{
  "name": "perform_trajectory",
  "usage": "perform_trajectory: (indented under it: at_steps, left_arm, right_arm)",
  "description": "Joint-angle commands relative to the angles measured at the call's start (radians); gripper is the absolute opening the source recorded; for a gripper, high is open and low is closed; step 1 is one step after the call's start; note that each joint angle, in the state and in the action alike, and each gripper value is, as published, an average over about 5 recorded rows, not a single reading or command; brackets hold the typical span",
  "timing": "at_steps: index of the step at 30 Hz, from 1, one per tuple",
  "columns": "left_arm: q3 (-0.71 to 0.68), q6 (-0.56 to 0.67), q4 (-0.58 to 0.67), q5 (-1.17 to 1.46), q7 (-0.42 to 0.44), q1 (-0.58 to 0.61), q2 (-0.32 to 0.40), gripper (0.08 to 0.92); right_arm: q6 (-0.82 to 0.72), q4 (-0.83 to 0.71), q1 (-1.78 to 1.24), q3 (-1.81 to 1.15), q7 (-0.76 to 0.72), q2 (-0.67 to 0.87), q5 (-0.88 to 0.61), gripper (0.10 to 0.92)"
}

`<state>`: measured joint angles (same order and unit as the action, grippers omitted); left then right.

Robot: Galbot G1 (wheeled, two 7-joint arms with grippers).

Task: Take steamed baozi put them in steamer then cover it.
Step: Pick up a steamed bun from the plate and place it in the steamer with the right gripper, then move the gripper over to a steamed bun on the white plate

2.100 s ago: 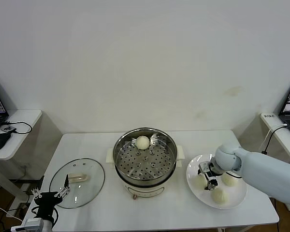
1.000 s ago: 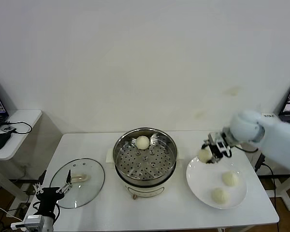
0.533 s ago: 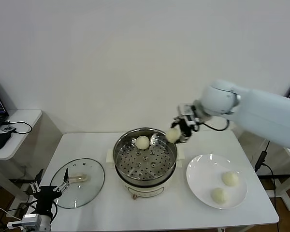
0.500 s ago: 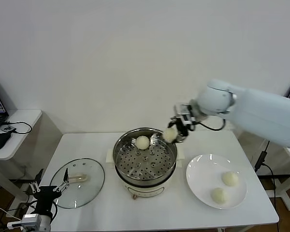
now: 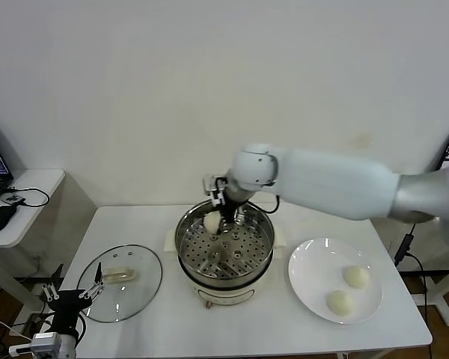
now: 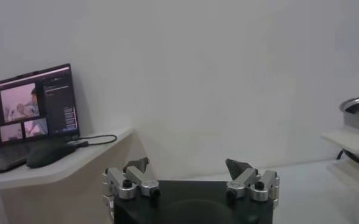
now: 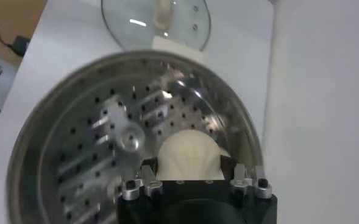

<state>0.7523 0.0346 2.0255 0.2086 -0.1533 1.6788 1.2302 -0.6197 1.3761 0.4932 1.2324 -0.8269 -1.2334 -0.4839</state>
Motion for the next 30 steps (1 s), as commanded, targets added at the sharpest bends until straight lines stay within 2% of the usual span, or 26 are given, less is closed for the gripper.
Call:
perform_trajectory:
  at_steps: [1,11,14,18,24,30]
  left_arm:
    - [0.001,0.002,-0.003,-0.001,0.001,0.0,-0.002,0.823]
    - [-0.002,0.008,-0.009,0.001,0.001,-0.004,-0.003,0.823]
    - [-0.003,0.009,-0.008,0.001,0.001,-0.003,-0.003,0.823]
    - [-0.003,0.008,-0.004,0.001,0.001,-0.004,-0.003,0.823]
    - [-0.003,0.004,0.007,0.001,0.002,-0.002,-0.005,0.823]
    - [-0.01,-0.002,0.022,-0.001,0.003,0.001,-0.015,0.823]
  right_arm:
    - [-0.024,-0.09,-0.056,0.006,0.026,-0.127,-0.017,0.636]
    - [-0.022,-0.142,-0.095,0.009,0.041,-0.163,0.023,0.644]
    - [-0.027,-0.133,-0.091,0.011,0.039,-0.151,0.023,0.689]
    - [-0.027,-0.088,-0.057,0.009,0.012,-0.111,0.009,0.789]
    - [-0.006,0.043,0.08,0.026,-0.071,0.027,-0.001,0.822]
    - [0.04,0.227,0.23,0.057,-0.179,0.288,0.014,0.823]
